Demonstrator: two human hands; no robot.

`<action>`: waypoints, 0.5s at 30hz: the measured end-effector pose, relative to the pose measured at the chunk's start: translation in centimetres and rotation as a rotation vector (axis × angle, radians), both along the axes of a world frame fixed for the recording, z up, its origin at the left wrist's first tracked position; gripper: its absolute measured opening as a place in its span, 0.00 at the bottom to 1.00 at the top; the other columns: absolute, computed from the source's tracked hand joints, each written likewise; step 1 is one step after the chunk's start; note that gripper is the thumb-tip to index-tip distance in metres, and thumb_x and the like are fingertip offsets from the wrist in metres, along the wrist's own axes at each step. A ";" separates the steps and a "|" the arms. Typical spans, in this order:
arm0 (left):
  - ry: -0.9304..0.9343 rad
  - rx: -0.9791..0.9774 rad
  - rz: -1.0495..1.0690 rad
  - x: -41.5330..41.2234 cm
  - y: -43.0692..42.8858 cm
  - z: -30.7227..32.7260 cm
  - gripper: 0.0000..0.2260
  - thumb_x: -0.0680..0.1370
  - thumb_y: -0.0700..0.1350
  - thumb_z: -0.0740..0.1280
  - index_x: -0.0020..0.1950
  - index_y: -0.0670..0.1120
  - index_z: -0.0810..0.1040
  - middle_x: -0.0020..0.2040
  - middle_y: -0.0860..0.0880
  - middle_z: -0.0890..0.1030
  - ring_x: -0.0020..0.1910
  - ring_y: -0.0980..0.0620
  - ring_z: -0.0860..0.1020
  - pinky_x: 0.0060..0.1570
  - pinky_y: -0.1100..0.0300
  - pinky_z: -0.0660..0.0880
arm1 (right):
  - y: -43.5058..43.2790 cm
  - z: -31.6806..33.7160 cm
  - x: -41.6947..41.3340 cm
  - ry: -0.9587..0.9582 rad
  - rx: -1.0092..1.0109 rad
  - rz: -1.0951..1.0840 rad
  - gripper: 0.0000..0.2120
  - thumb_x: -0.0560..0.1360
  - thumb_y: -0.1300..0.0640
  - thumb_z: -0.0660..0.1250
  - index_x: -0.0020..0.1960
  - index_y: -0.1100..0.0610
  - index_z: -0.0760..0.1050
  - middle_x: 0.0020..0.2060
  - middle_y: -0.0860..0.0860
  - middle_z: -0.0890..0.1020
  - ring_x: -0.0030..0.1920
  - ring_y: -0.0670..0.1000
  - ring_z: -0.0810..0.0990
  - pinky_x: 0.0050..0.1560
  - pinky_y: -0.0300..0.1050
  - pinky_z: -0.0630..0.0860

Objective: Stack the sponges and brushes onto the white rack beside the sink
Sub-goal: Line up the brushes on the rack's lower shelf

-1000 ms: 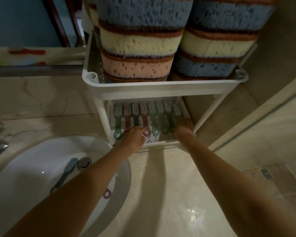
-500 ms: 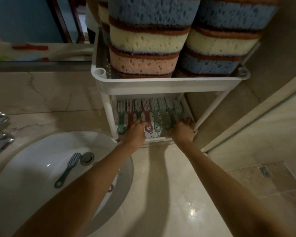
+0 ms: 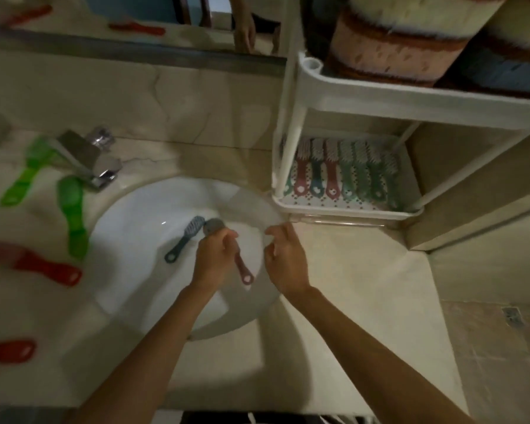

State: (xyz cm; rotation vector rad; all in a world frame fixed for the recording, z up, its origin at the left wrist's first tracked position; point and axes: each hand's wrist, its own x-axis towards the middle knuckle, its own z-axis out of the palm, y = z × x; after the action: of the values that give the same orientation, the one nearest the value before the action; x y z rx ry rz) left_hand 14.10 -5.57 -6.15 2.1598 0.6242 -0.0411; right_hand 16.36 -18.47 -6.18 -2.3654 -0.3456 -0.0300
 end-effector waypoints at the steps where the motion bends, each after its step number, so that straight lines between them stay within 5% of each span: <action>1: 0.063 0.010 0.030 -0.6 1.3 -0.9 0.12 0.79 0.35 0.57 0.54 0.36 0.79 0.55 0.40 0.81 0.51 0.45 0.78 0.49 0.60 0.70 | 1.2 -0.7 -0.4 0.138 -0.050 0.070 0.15 0.72 0.59 0.58 0.51 0.66 0.78 0.53 0.61 0.78 0.51 0.59 0.80 0.50 0.49 0.78; 7: 0.384 0.093 -0.039 -1.8 8.4 -7.9 0.13 0.77 0.35 0.60 0.60 0.36 0.76 0.63 0.39 0.77 0.63 0.41 0.75 0.63 0.54 0.70 | 6.1 -7.5 0.8 0.674 -0.517 0.269 0.21 0.77 0.57 0.59 0.68 0.63 0.64 0.62 0.60 0.72 0.60 0.58 0.74 0.57 0.48 0.73; 15: 0.427 0.189 -0.125 2.0 13.0 -14.1 0.18 0.76 0.39 0.65 0.65 0.35 0.68 0.61 0.35 0.74 0.60 0.37 0.74 0.57 0.46 0.72 | 8.6 -13.3 4.2 0.722 -0.570 0.133 0.24 0.76 0.58 0.63 0.70 0.61 0.61 0.64 0.60 0.68 0.62 0.61 0.74 0.59 0.50 0.72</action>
State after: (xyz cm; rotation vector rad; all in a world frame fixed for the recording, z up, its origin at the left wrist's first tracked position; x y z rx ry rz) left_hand 16.14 7.43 -20.22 2.3905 0.7554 -0.5421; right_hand 20.60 -9.89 -19.51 -2.6814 -0.1604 1.0814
